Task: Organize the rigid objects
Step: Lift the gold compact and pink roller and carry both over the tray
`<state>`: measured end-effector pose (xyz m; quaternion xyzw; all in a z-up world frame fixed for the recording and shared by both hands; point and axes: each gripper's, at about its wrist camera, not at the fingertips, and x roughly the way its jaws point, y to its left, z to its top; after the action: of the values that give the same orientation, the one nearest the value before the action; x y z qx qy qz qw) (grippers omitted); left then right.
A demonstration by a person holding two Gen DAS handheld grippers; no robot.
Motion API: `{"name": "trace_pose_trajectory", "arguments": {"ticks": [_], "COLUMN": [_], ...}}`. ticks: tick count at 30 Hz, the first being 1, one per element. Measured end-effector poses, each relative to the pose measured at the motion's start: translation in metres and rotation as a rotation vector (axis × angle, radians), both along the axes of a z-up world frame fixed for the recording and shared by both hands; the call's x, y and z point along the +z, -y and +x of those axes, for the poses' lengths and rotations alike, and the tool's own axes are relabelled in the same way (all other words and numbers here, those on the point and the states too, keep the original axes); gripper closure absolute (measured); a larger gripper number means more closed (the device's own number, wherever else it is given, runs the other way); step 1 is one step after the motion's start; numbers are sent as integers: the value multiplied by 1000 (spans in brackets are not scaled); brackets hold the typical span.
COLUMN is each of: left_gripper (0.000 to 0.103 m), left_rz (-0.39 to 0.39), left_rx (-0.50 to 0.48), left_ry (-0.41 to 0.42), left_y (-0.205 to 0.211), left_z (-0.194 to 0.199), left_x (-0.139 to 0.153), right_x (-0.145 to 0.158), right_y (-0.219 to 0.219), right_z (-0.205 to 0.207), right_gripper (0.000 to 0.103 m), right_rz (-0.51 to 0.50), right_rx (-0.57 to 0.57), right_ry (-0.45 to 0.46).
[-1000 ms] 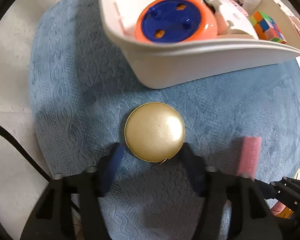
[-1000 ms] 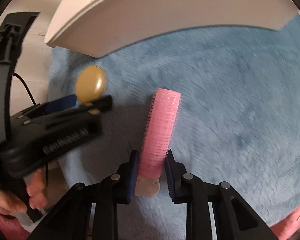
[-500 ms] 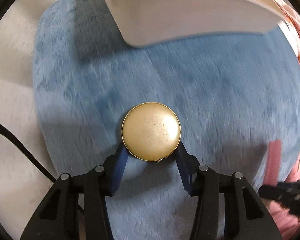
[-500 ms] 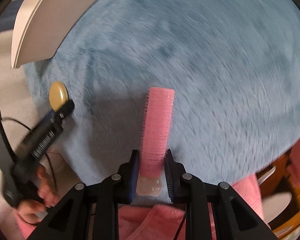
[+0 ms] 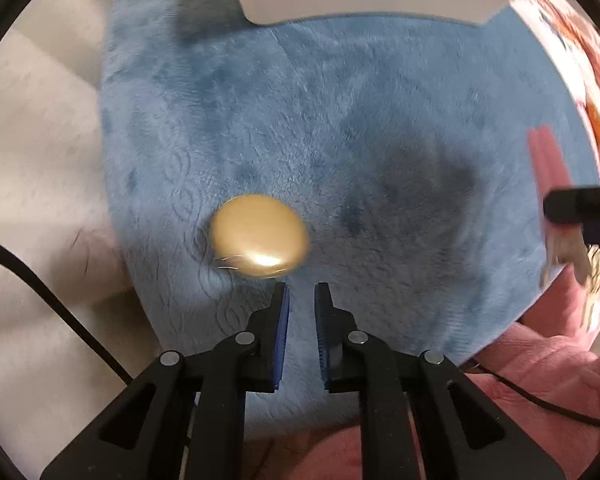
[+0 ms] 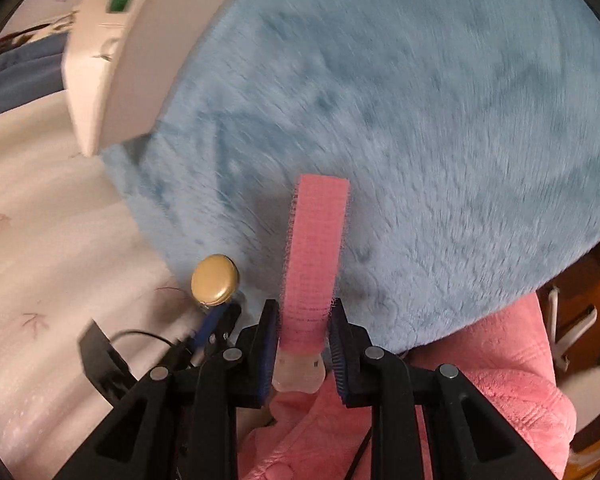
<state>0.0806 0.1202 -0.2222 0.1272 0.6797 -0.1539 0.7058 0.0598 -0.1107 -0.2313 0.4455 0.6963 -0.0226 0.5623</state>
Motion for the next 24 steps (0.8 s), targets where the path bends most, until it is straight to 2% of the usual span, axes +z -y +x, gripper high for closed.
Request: {"name": "trace_pose_trajectory", "arguments": {"ticks": [5,12,16,18,21,24], "left_gripper": [90,90,89,88,88,80], "left_rz": [-4,-66,-113,-145,-178,-204], "left_rx": [22,213,335,392,446,485], "left_ry": [45,7,6,-11,-22,-12], "left_y": [12,-3,-25,-27,-36,-41], "left_z": [2,11,12,-1,0,-2], "left_x": [25,28,26,25,26,25], "right_x": [30,60,59,53,51,51], "right_y": [27,53,46,41,38,33], "right_z": [15,28,39,44,49,52], "right_gripper": [79,79,79,79,79,79], "right_rz": [-40,-56,-52,-58,-69,-70], "right_rx": [50,107,139,157,185,213], "right_ry": [94,158,176,182,188,193]}}
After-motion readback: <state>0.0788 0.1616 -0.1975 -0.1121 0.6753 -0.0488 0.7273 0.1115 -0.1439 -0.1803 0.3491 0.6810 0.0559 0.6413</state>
